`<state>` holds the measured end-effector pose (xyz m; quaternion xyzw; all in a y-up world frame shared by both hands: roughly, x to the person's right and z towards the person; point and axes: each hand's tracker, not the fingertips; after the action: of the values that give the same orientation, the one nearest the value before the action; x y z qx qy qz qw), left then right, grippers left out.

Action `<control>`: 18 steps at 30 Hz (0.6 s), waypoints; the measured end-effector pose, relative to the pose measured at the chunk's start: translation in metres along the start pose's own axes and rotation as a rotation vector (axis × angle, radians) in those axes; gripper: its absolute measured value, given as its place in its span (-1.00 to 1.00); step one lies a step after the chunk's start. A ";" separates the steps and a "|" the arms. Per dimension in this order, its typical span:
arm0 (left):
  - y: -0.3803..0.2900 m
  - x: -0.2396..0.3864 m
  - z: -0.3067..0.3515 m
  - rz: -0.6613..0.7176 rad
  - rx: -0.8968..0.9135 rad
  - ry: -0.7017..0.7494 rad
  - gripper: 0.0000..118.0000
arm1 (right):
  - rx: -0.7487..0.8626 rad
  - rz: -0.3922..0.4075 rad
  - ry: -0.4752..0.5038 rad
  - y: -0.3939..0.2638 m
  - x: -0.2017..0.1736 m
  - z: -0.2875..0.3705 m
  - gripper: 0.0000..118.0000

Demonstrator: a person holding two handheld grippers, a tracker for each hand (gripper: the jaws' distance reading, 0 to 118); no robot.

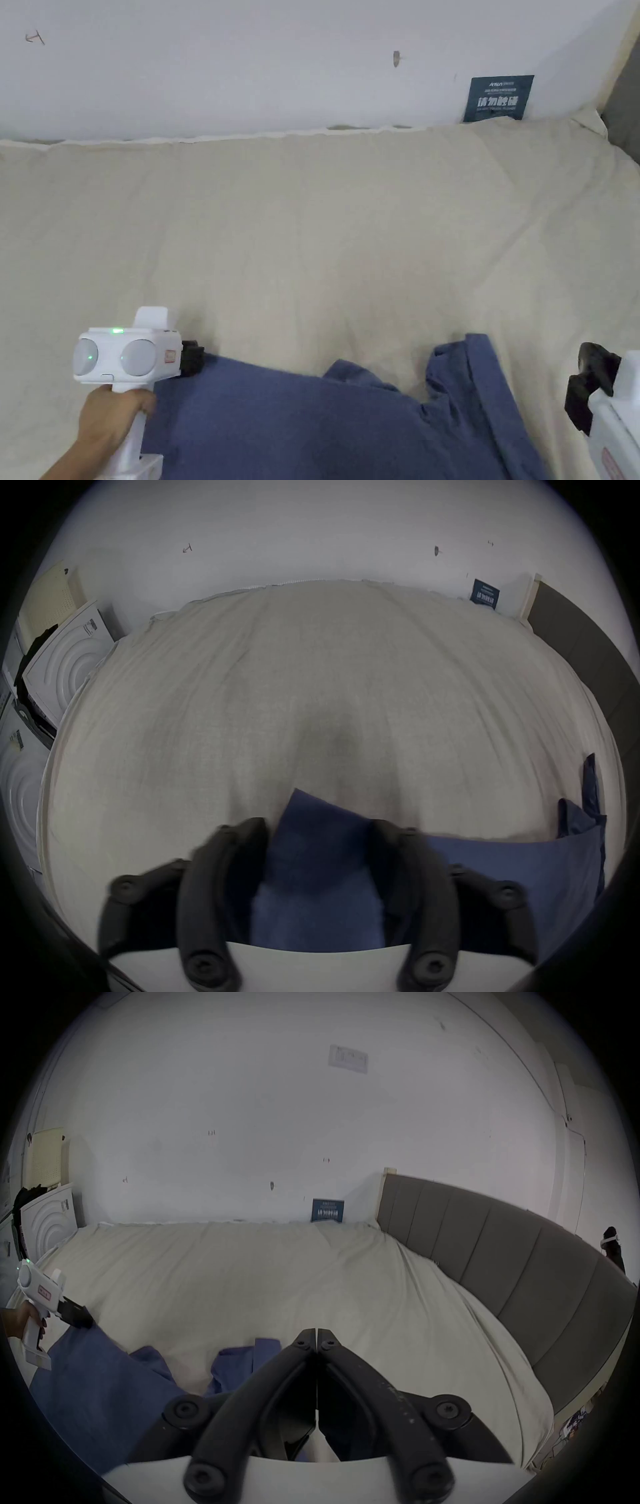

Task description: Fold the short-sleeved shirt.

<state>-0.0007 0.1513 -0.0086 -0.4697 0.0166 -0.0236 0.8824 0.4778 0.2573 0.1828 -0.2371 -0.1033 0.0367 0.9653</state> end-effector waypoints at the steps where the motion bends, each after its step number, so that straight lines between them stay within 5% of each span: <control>1: -0.001 0.001 0.004 -0.005 0.017 -0.044 -0.86 | -0.029 -0.007 0.004 -0.002 0.001 -0.005 -0.94; 3: -0.001 0.010 0.008 -0.025 0.010 -0.021 -0.94 | -0.101 -0.027 0.020 -0.008 0.004 -0.016 -0.91; 5: -0.001 0.012 0.015 -0.054 0.032 -0.009 -0.95 | -0.163 -0.043 0.044 -0.014 0.006 -0.029 -0.47; 6: -0.001 0.011 0.023 -0.048 0.059 -0.001 -0.95 | -0.203 -0.049 0.063 -0.019 0.006 -0.038 -0.06; 8: -0.001 0.007 0.045 0.003 0.118 -0.049 -0.95 | -0.296 -0.049 0.100 -0.029 0.004 -0.054 0.05; 11: -0.004 0.005 0.079 0.006 0.168 -0.079 -0.95 | -0.399 -0.055 0.103 -0.050 -0.003 -0.078 0.69; 16: -0.011 0.003 0.127 -0.006 0.220 -0.102 -0.95 | -0.525 -0.051 0.120 -0.075 -0.016 -0.108 0.76; 18: -0.013 0.003 0.139 -0.002 0.227 -0.108 -0.95 | -0.550 -0.052 0.137 -0.081 -0.018 -0.112 0.45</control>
<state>0.0091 0.2591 0.0804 -0.3675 -0.0338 -0.0008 0.9294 0.4864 0.1329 0.1205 -0.4894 -0.0499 -0.0338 0.8700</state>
